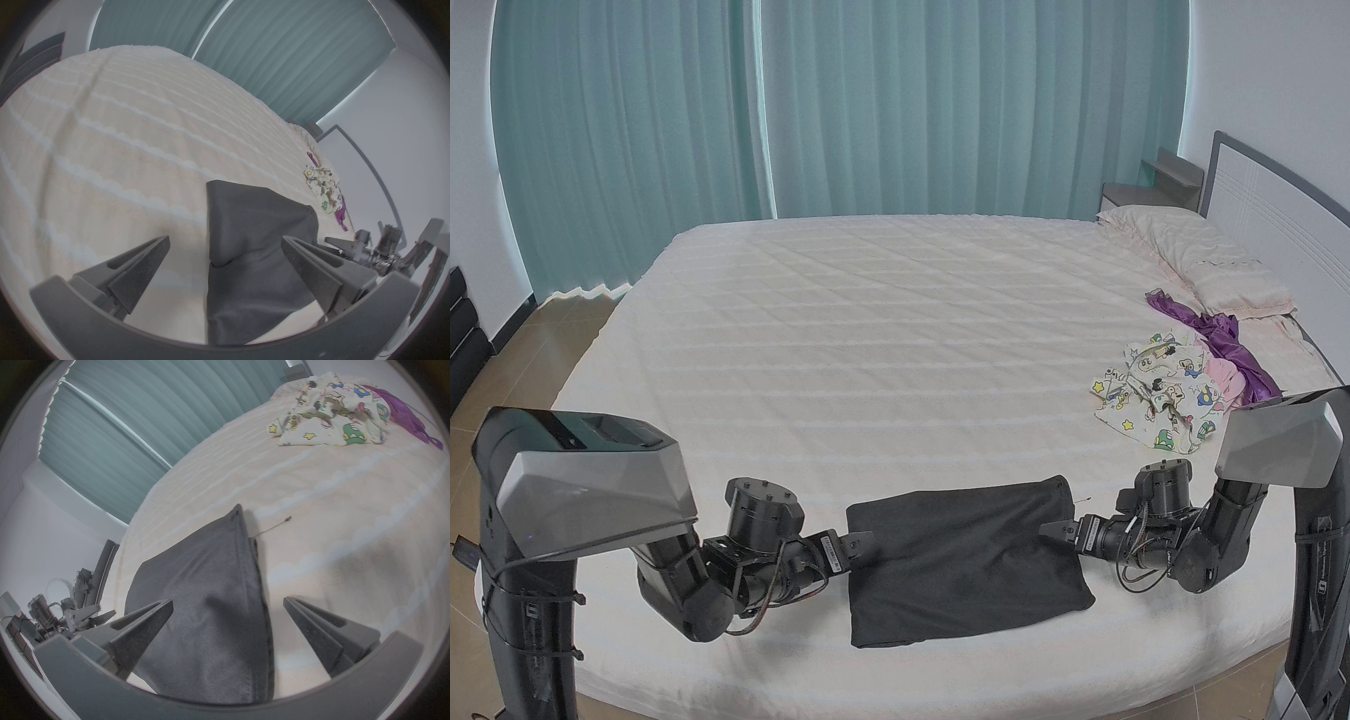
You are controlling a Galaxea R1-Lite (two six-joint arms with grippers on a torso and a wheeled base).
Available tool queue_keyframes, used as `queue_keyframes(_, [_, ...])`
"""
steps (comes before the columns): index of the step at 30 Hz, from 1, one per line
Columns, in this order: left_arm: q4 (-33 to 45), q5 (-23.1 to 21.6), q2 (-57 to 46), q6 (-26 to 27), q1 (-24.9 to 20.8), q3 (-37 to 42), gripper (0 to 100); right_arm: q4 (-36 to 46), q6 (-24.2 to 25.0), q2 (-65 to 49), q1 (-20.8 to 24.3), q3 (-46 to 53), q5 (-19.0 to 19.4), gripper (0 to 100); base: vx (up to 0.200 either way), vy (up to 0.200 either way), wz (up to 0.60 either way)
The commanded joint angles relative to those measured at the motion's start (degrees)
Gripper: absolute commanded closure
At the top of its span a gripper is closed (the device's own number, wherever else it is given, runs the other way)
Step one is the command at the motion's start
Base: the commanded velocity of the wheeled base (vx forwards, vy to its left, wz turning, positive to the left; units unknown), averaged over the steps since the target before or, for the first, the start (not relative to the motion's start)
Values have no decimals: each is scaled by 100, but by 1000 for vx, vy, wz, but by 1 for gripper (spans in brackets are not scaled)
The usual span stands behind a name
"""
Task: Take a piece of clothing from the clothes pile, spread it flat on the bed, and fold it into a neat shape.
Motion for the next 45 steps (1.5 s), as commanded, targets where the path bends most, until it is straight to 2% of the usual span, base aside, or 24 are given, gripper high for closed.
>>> queue_keyframes(1, [36,258,784,274,-258,-577,0,-522,-98,434,147,177,41,0,0,0,0])
queue_keyframes(6, [194,284,854,300,-293,-875,0,-1155,-142,645,226,318,32,0,0,0,0])
queue_keyframes(13, [616,433,916,318,-346,-1280,0,-1181,-142,663,322,318,41,0,0,0,0])
queue_keyframes(21, [625,442,1127,239,-390,-1649,0,-1208,-107,671,331,283,58,0,0,0,0])
queue_keyframes(28, [607,433,1127,186,-425,-1649,0,-1225,-124,557,270,309,32,0,0,0,0])
queue_keyframes(35, [581,433,1127,160,-425,-1649,0,-1173,-142,548,-29,300,23,0,0,0,0])
queue_keyframes(42, [572,433,1127,98,-434,-1658,0,-1181,-151,663,32,221,23,0,0,0,0])
queue_keyframes(45, [554,433,1135,89,-434,-1658,0,-1190,-142,794,252,10,-47,0,0,0,0])
